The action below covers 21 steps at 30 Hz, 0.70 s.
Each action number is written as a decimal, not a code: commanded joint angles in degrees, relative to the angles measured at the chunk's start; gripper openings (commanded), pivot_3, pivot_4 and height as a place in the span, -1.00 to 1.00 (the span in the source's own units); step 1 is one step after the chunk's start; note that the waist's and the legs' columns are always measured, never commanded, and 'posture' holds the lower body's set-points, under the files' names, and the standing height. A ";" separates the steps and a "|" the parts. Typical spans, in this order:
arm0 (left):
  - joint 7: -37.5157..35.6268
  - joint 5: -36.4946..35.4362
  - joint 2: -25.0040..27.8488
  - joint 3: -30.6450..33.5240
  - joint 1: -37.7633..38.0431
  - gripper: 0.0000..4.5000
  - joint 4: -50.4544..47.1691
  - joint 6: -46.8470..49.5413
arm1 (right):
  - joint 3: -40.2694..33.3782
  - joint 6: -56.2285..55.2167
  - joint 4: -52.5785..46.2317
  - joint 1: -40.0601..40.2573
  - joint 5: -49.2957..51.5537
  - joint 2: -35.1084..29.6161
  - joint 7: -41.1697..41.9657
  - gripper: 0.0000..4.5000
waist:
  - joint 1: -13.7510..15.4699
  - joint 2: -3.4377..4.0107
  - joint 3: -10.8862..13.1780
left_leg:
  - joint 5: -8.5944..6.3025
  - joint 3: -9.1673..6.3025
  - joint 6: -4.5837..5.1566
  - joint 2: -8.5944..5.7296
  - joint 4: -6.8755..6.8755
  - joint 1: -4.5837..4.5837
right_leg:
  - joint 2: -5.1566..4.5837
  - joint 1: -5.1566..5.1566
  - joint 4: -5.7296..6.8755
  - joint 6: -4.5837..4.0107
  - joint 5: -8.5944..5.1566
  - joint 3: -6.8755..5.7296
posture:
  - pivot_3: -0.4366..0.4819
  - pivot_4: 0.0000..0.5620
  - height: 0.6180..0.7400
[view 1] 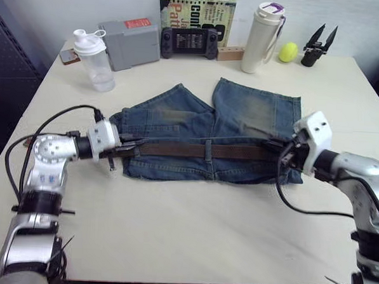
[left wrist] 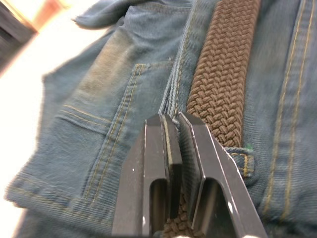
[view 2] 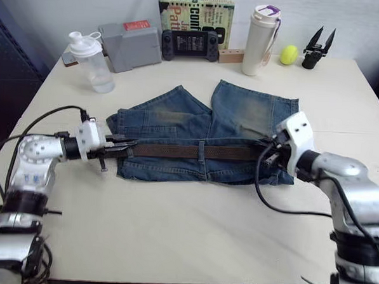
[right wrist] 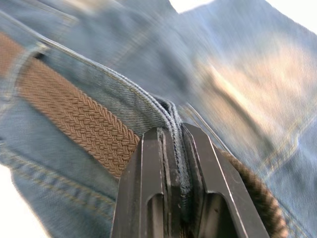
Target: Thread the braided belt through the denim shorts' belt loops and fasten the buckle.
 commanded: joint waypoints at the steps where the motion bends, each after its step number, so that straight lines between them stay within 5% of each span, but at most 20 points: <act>1: 10.59 6.13 0.84 4.63 6.46 -0.98 -5.83 -15.91 | -3.70 -8.74 -7.42 11.31 -0.61 -3.93 6.00 -1.00 | 0.55 -0.03 -0.02 | 0.00 0.02 0.01 0.00 0.05 0.01 | 0.00 0.03 -0.03 0.00 0.00 0.01 | -0.05 -0.47 0.85; 7: 22.20 15.61 -0.43 6.98 17.16 -0.98 -10.02 -30.62 | -3.27 -16.47 -8.36 24.88 -5.08 -7.53 7.80 -1.00 | 1.34 -0.07 -0.05 | -0.06 0.15 0.01 0.00 0.20 0.15 | -0.02 0.27 -0.21 0.00 0.00 0.08 | -0.05 -0.47 0.85; 12: 22.86 17.83 2.36 2.15 29.85 -0.98 -11.30 -36.15 | 0.09 -24.95 -9.10 33.60 -12.14 -11.83 10.84 -1.00 | 1.42 -0.10 -0.09 | -0.07 0.07 0.03 0.08 0.16 0.45 | -0.03 0.41 -0.22 0.00 0.00 0.22 | -0.05 -0.47 0.85; 16: 24.57 22.58 6.27 0.33 34.99 -0.98 -2.91 -36.35 | 0.55 -18.30 -9.72 35.93 -12.11 -14.05 9.74 -1.00 | 1.98 0.22 -0.39 | -0.11 0.06 0.05 0.13 -0.20 1.13 | -0.01 1.03 -0.53 -0.01 0.00 0.20 | -0.05 -0.47 0.85; 21: 23.62 16.05 10.12 -4.01 37.47 -0.98 -5.37 -32.24 | -1.66 -13.50 -11.58 36.40 -9.21 -15.51 10.41 -1.00 | 1.36 0.83 -1.32 | -0.25 0.27 0.12 0.37 -0.88 2.14 | 0.03 1.69 -0.92 -0.02 -0.02 0.43 | -0.05 -0.47 0.85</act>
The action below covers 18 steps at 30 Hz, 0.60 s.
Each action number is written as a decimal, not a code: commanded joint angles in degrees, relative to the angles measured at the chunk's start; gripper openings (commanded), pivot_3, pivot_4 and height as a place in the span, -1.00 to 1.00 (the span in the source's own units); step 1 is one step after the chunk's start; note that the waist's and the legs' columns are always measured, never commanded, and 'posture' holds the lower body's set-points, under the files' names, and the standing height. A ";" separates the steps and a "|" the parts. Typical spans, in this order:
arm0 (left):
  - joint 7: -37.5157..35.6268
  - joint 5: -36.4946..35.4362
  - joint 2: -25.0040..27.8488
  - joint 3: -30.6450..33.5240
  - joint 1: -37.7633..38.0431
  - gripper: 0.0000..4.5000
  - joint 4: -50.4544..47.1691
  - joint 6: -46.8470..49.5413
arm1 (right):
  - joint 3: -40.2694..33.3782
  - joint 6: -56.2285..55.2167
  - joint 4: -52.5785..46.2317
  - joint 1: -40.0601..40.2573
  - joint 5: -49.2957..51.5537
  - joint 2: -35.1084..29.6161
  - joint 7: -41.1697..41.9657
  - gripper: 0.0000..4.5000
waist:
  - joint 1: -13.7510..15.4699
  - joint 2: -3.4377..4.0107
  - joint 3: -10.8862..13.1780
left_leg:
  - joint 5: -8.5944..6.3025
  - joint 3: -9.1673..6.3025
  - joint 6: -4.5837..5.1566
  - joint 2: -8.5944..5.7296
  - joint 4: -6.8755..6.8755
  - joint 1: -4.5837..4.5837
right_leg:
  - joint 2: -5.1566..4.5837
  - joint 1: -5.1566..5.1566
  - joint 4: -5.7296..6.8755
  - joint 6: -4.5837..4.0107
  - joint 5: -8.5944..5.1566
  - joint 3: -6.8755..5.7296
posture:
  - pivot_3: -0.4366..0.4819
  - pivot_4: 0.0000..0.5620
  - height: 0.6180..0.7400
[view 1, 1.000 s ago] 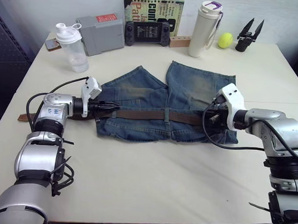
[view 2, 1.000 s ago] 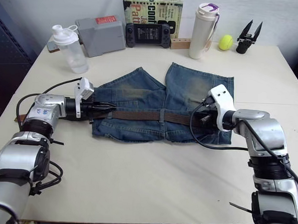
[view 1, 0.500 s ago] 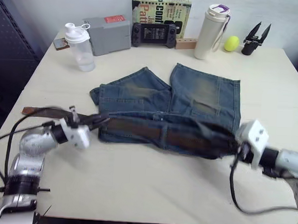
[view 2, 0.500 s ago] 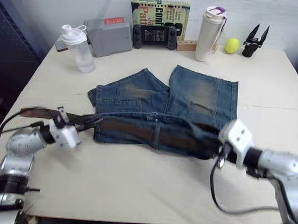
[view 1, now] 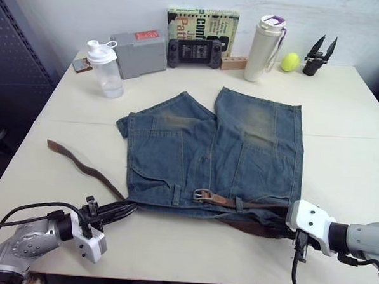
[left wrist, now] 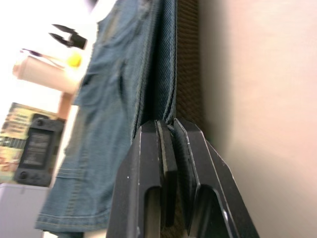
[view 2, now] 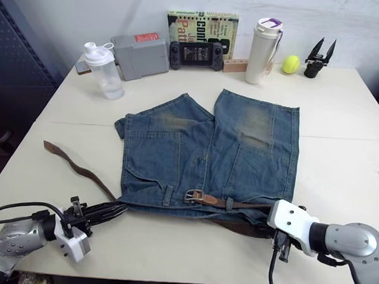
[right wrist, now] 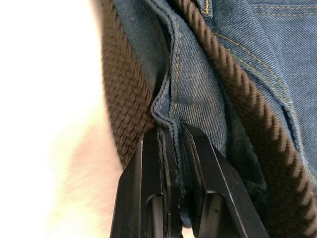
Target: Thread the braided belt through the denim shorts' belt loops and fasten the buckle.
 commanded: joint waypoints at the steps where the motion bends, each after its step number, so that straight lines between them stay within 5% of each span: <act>1: -3.13 -3.52 2.86 -3.60 3.64 -0.98 0.01 6.67 | -3.71 4.13 0.31 -0.14 0.97 -1.94 0.30 -1.00 | -0.38 0.09 -0.07 | 0.00 0.00 0.00 0.01 -0.02 0.00 | 0.00 -0.02 0.00 -0.01 0.00 0.00 | -0.05 -0.47 0.85; 3: -4.47 -7.73 4.29 -5.44 3.98 -1.00 -3.77 10.11 | -4.24 5.28 -0.06 -0.94 1.96 -2.32 0.57 -0.57 | -0.44 0.09 -0.06 | 0.00 0.00 0.00 0.01 0.01 -0.04 | -0.01 -0.04 0.01 -0.01 0.00 0.02 | -0.05 -0.47 0.85; 10: -9.32 -17.11 9.43 -7.18 6.64 0.32 -16.42 18.10 | -7.78 11.52 -2.15 -2.60 9.11 -3.95 4.05 0.90 | -0.21 -0.19 0.01 | 0.00 -0.08 0.00 0.02 0.14 -0.16 | -0.02 -0.03 -0.06 -0.01 0.00 0.03 | -0.05 -0.47 0.85; 13: -10.79 -20.07 11.29 -5.94 10.19 0.85 -20.86 19.89 | -12.19 15.61 -3.40 -3.53 15.89 -4.13 6.73 1.00 | -0.36 -0.26 0.06 | -0.01 -0.07 0.00 0.02 0.10 -0.19 | 0.00 -0.04 -0.12 -0.01 0.00 0.03 | -0.05 -0.47 0.85; 18: -14.96 -28.61 16.26 -0.54 19.46 0.85 -31.34 27.17 | -21.50 25.72 -4.81 -5.98 33.03 -4.96 11.00 1.00 | -0.46 -0.45 0.22 | -0.02 -0.06 0.02 0.08 0.11 -0.24 | 0.02 -0.07 -0.16 -0.01 0.00 0.04 | -0.05 -0.47 0.85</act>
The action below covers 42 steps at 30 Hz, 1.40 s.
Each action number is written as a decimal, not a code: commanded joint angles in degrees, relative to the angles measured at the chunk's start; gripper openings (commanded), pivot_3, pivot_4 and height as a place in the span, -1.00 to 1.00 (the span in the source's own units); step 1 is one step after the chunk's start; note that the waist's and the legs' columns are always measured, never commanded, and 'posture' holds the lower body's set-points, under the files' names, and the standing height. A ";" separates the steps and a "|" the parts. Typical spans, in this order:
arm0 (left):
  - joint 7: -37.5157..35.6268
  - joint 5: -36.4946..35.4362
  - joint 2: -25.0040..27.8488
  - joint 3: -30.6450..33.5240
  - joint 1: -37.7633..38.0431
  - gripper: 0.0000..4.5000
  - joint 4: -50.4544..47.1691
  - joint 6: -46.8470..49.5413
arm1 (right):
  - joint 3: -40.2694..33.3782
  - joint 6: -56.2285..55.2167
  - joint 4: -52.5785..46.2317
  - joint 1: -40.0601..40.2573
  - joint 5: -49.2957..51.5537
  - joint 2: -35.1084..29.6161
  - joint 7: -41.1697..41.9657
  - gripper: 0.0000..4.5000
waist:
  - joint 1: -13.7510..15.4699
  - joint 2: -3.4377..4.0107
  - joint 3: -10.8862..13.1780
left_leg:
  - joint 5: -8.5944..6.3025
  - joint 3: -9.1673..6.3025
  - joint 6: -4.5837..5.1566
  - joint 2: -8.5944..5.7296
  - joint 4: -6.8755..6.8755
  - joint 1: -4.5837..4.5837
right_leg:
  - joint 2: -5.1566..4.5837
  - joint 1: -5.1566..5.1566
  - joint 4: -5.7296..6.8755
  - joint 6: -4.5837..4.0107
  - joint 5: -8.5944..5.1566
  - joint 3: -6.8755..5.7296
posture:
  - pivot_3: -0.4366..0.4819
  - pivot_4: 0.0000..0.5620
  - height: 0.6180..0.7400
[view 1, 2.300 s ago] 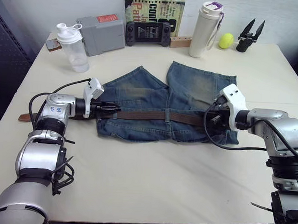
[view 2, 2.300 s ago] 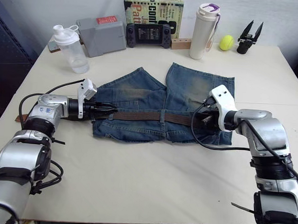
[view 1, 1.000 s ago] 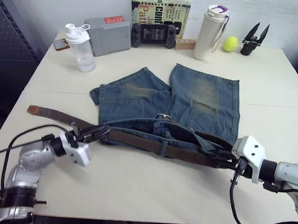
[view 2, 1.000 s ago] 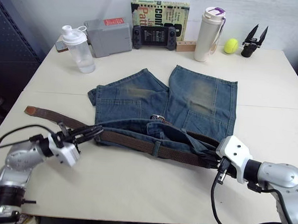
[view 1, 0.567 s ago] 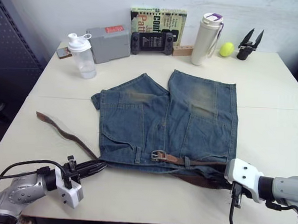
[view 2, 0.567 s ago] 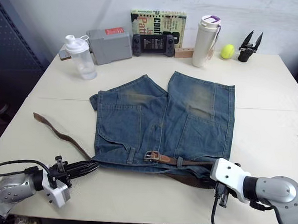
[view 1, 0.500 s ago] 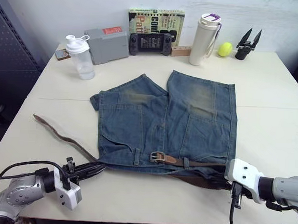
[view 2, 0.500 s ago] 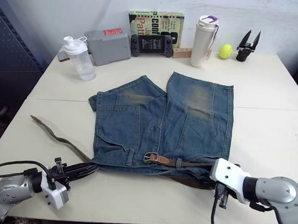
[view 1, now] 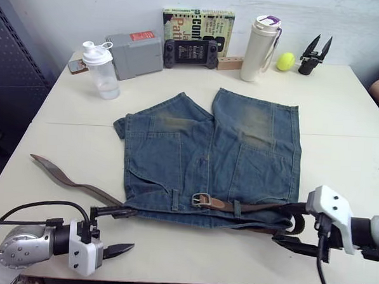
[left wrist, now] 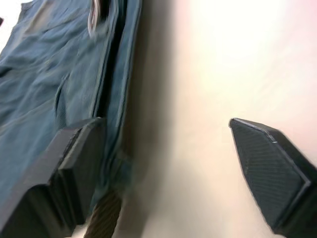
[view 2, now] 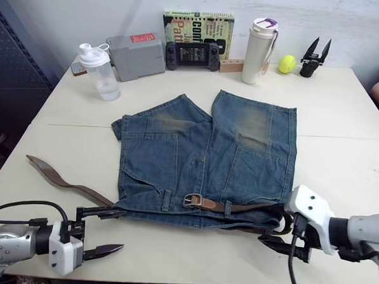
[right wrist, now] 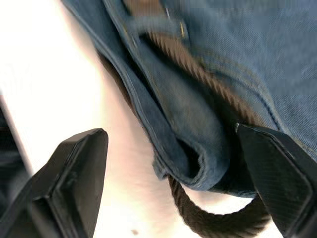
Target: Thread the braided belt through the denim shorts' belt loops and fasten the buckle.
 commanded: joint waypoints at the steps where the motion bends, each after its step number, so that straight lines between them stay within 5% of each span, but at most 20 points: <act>1: -3.38 -6.53 3.21 4.74 4.82 0.85 -6.70 4.68 | -6.29 5.72 -2.66 -1.22 11.25 -1.04 2.40 1.00 | 0.04 -0.03 0.02 | 0.00 -0.02 0.00 0.03 0.01 0.00 | 0.01 0.02 -0.02 -0.01 0.00 -0.01 | -0.05 -0.47 0.85; 9: -3.69 -24.97 1.87 17.88 7.77 0.85 -10.96 27.57 | 5.90 8.79 0.91 -20.57 16.07 7.57 -17.45 1.00 | -0.03 -0.05 0.16 | -0.07 0.01 -0.04 0.04 0.02 -0.01 | 0.05 -0.05 -0.04 -0.06 -0.03 0.05 | -0.05 -0.47 0.85; 18: 5.62 -51.28 -4.94 33.74 3.65 0.85 -9.01 62.49 | 16.32 6.13 0.69 -27.11 11.08 17.69 -29.58 1.00 | -0.03 -0.23 0.37 | -0.06 0.00 -0.09 -0.08 0.05 -0.42 | 0.08 -0.40 0.05 -0.02 -0.01 0.05 | -0.05 -0.47 0.85; 26: 36.94 -73.23 -10.02 44.12 0.11 0.85 -11.78 83.56 | 20.32 1.88 -0.77 -27.34 9.57 18.41 -27.29 1.00 | 0.07 -0.46 0.52 | -0.03 -0.09 -0.09 -0.10 0.11 -0.37 | 0.14 -0.37 0.09 -0.02 -0.01 0.63 | -0.05 -0.47 0.85; 33: 59.23 -81.47 -9.13 46.43 -2.80 0.85 -9.21 90.89 | 25.31 -6.60 1.72 -26.38 4.39 16.30 -17.76 1.00 | -0.02 -0.56 0.55 | -0.03 -0.17 -0.09 -0.17 0.10 -0.36 | 0.18 -0.35 0.08 -0.02 -0.01 1.04 | -0.05 -0.47 0.85; 42: 61.47 -77.17 -7.58 40.89 -10.01 0.85 -4.05 96.02 | 29.27 -8.92 3.75 -27.99 1.35 17.73 -16.17 1.00 | 0.17 -0.61 0.57 | -0.03 -0.05 -0.10 -0.24 0.08 -0.30 | 0.25 -0.38 0.08 -0.03 -0.02 0.99 | -0.05 -0.47 0.85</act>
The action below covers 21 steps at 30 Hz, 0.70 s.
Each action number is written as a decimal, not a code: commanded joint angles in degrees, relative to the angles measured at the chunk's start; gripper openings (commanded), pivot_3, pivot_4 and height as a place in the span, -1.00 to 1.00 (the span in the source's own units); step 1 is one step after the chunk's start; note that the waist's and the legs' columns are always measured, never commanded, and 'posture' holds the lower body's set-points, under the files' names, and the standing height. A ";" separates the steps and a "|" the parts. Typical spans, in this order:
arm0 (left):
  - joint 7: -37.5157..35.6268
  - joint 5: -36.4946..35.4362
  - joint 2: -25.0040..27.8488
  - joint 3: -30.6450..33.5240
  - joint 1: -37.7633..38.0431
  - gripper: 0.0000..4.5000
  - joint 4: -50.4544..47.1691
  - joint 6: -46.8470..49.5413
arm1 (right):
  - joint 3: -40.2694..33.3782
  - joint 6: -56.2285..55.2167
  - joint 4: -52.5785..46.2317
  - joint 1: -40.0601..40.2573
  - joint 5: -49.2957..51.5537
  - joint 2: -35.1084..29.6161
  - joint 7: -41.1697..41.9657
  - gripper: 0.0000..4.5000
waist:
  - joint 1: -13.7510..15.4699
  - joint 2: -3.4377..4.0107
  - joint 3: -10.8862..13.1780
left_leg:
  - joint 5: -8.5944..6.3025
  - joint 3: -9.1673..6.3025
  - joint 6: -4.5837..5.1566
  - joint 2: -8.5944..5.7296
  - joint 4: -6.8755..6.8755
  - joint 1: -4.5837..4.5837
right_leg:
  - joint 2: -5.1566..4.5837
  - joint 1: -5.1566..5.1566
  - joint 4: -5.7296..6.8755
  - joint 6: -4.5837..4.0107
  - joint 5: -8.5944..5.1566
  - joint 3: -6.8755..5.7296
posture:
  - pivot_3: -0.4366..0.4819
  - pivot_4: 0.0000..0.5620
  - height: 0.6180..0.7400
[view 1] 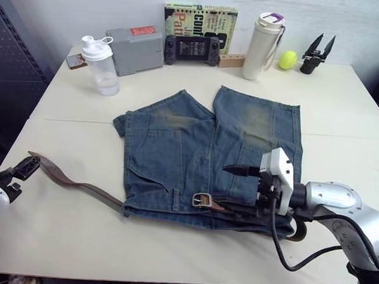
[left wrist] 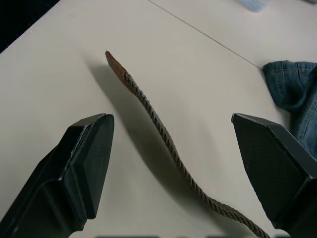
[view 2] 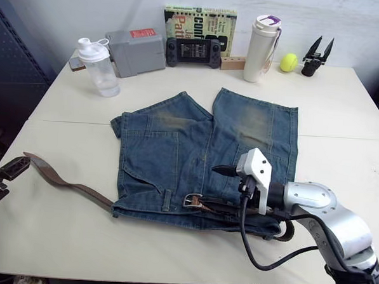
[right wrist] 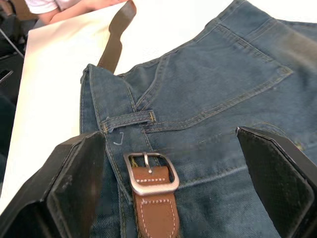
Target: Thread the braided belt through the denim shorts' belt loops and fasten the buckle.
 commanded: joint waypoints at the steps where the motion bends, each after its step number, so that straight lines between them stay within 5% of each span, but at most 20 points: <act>1: -0.32 3.30 1.21 -3.78 -3.84 0.85 4.01 2.23 | 0.41 -1.05 -1.11 -0.23 -0.10 0.63 0.13 1.00 | -0.03 0.00 0.00 | 0.00 0.01 0.00 -0.07 0.00 0.00 | 0.00 0.00 0.02 0.00 0.00 0.01 | -0.05 -0.47 0.85; 9: -4.76 17.30 0.00 -14.05 -15.02 0.85 16.90 3.92 | 0.79 0.00 -2.87 0.69 -0.16 1.50 -2.16 1.00 | -0.13 -0.06 0.03 | 0.01 0.14 -0.14 -0.11 -0.07 0.02 | 0.24 -0.07 0.01 0.00 0.00 0.01 | -0.05 -0.47 0.85; 12: -7.06 20.40 -1.48 -14.80 -17.59 0.46 17.42 3.96 | 0.61 0.29 -3.43 1.37 -0.08 1.41 -2.96 1.00 | -0.07 -0.03 0.05 | 0.05 0.19 -0.24 -0.05 -0.08 0.06 | 0.30 -0.06 0.00 0.00 -0.01 0.04 | -0.05 -0.47 0.85; 19: -12.88 29.28 -1.74 -16.33 -19.06 -0.96 11.89 2.42 | 0.26 0.51 -4.05 2.16 -0.40 1.92 -5.32 1.00 | 0.16 -0.04 0.05 | 0.05 0.15 -0.25 -0.04 -0.08 0.06 | 0.27 -0.07 0.01 0.00 0.00 0.07 | -0.05 -0.47 0.85; 21: -15.26 32.68 -1.45 -17.14 -20.03 -0.98 9.60 -0.21 | 0.22 0.46 -3.98 2.08 -0.55 2.00 -5.83 1.00 | 0.25 -0.05 0.05 | 0.05 0.14 -0.25 -0.03 -0.08 0.05 | 0.27 -0.07 0.01 0.00 0.00 0.06 | -0.05 -0.47 0.85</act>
